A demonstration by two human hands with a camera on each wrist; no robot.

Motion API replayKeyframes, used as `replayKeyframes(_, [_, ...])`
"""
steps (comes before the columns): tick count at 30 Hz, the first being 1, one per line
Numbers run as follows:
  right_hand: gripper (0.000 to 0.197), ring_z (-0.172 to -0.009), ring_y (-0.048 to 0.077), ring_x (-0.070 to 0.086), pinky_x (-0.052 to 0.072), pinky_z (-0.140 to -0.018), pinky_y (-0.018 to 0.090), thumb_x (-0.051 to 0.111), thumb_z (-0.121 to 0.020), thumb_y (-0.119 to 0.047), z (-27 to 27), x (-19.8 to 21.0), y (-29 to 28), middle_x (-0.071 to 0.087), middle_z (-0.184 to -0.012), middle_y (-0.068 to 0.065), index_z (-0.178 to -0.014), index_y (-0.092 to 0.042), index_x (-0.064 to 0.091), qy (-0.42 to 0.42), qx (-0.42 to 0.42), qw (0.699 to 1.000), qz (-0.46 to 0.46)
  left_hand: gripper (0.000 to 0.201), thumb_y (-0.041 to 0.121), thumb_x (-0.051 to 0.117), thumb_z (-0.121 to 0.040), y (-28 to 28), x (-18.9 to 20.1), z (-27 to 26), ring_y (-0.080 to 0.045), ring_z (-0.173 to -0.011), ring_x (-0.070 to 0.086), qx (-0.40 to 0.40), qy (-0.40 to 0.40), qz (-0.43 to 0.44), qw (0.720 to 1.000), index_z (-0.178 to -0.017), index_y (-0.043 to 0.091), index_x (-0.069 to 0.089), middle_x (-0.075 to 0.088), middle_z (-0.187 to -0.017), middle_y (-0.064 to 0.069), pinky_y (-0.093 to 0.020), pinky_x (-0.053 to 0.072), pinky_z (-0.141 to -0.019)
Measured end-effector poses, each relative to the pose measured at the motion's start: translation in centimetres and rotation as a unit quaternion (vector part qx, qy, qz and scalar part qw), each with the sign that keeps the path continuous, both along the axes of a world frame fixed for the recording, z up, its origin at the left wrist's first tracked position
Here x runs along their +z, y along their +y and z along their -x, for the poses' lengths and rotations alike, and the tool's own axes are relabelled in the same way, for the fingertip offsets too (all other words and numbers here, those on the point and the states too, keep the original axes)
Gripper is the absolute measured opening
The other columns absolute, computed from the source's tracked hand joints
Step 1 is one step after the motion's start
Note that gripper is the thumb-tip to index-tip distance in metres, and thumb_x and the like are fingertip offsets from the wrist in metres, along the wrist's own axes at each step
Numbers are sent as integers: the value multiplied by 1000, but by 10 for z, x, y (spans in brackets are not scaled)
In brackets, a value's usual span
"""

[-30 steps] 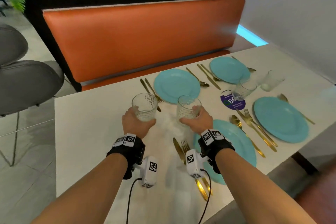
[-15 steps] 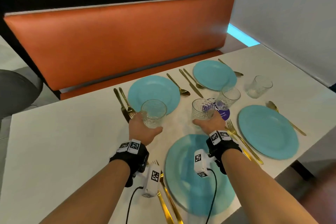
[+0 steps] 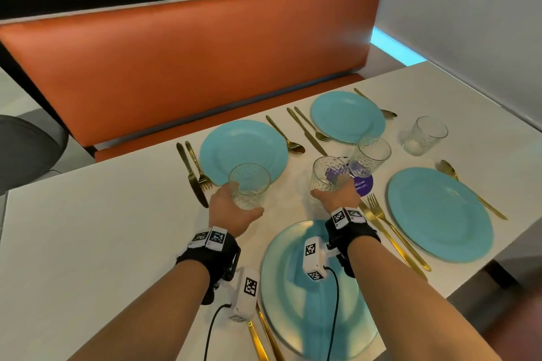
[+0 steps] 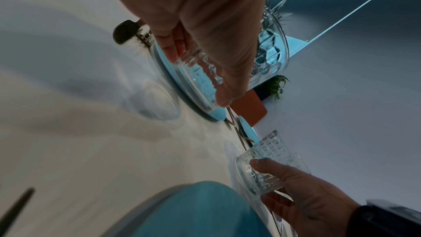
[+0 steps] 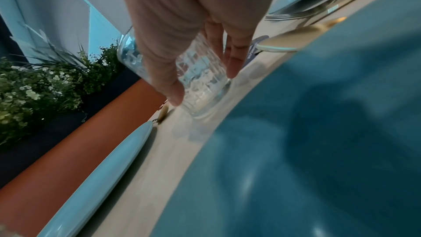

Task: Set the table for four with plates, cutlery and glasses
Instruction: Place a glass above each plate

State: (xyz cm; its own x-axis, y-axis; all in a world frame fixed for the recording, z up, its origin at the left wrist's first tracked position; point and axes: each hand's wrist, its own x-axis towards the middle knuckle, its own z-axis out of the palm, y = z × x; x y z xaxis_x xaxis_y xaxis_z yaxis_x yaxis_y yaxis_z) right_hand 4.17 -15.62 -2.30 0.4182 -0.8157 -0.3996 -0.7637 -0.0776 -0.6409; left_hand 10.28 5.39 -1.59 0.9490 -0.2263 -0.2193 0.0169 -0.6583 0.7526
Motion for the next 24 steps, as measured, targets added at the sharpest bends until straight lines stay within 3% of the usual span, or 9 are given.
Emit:
replayKeyframes(4, [84, -130, 33, 42, 38, -104, 37, 79, -72, -26, -3, 0, -4, 47, -140, 14, -141, -10, 33, 5, -8, 1000, -8, 91, 49, 70, -45, -2, 1, 0, -25, -116, 56, -8, 7, -6, 1000, -126, 12, 53, 62, -122, -7, -40, 48, -97])
replayKeyframes(7, [87, -132, 34, 41, 38, -105, 38, 79, -72, -26, -4, 2, -6, 45, -141, 15, -143, -10, 31, 6, -17, 1000, -18, 90, 46, 74, -48, -1, 3, -1, -25, -117, 56, -15, 9, -2, 1000, -128, 10, 53, 62, -124, -8, -36, 48, -97])
replayKeyframes(11, [99, -133, 35, 39, 36, -107, 41, 83, -69, -22, -4, 8, -6, 41, -144, 17, -146, -9, 21, -8, -32, 999, -43, 80, 32, 83, -63, 0, 1, -5, -25, -122, 52, -27, 4, -22, 999, -132, 8, 49, 58, -129, -9, -31, 42, -99])
replayKeyframes(17, [109, -129, 36, 44, 40, -106, 41, 82, -69, -10, 12, 17, 0, 45, -139, 20, -149, -8, 9, -16, -41, 998, -35, 80, 36, 82, -63, 5, 2, 1, -25, -123, 51, -61, 19, -55, 996, -131, 11, 48, 57, -131, -8, -31, 41, -100])
replayKeyframes(24, [99, -130, 31, 44, 39, -104, 35, 79, -68, 1, 36, 25, 10, 45, -140, 16, -147, -5, 19, -39, -27, 999, 10, 76, 30, 83, -65, 3, 6, 13, -23, -123, 52, -88, 40, -56, 994, -131, 11, 49, 57, -132, -7, -28, 40, -101])
